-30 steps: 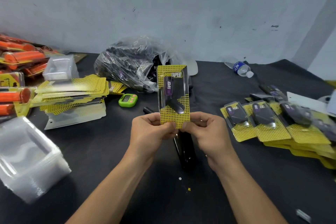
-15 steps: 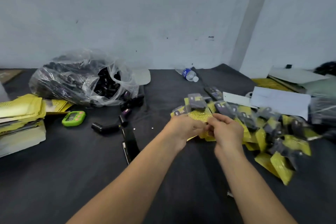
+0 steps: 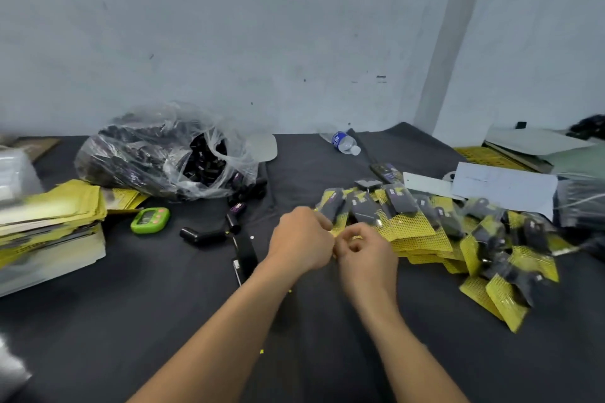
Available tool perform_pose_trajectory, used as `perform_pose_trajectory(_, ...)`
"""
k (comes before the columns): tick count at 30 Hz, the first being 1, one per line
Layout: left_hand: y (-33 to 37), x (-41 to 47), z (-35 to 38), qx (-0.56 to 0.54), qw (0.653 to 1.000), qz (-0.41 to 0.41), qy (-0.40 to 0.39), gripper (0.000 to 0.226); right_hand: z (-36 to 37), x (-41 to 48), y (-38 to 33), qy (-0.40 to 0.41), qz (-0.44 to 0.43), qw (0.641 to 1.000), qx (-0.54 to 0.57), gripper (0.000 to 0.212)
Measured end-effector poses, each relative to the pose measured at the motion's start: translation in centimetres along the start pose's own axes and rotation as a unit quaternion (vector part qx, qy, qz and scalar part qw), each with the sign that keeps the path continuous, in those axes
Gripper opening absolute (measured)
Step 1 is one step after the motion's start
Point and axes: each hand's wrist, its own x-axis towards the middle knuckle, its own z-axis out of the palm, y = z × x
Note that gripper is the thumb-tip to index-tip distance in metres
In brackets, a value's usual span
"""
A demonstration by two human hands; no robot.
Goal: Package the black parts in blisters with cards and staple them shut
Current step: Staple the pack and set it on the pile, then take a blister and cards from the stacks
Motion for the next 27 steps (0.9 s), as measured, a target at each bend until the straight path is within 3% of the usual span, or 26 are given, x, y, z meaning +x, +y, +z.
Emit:
perform_pose_trajectory(7,-2.3,-3.1,-11.0,0.035,0.988,0.032,0.147,0.011,5.2,-3.2,-8.3,-0.13,-0.092,0.985,0.065,0.013)
perform_pose_trajectory(9,-3.7,-4.0,-13.1,0.073,0.979,0.021,0.191,0.027,7.2,-4.2,-11.0,-0.177,-0.113,0.976,0.063,0.014)
perform_pose_trajectory(12,-6.7,-5.0,-16.5,0.198,0.945,-0.014,0.262,0.036,11.3,-5.9,-14.7,-0.258,-0.131,0.956,0.038,0.013)
perform_pose_trajectory(15,-10.3,-6.8,-21.4,0.292,0.895,-0.049,0.335,0.033,15.7,-8.3,-17.8,-0.345,-0.166,0.924,-0.005,0.031)
perform_pose_trajectory(18,-13.5,-8.9,-25.8,0.337,0.857,-0.089,0.38,0.025,19.1,-11.2,-20.7,-0.411,-0.202,0.888,-0.028,0.019)
perform_pose_trajectory(20,-15.8,-10.5,-28.3,0.337,0.854,-0.136,0.372,0.018,20.6,-13.0,-22.4,-0.45,-0.214,0.865,-0.058,0.025)
perform_pose_trajectory(24,-20.7,-13.5,-31.7,0.317,0.883,-0.23,0.26,0.024,22.0,-16.1,-23.7,-0.479,-0.302,0.802,-0.192,0.031)
perform_pose_trajectory(27,-23.2,-14.7,-31.4,0.295,0.89,-0.252,0.238,0.032,22.2,-17.7,-22.9,-0.416,-0.34,0.815,-0.215,0.023)
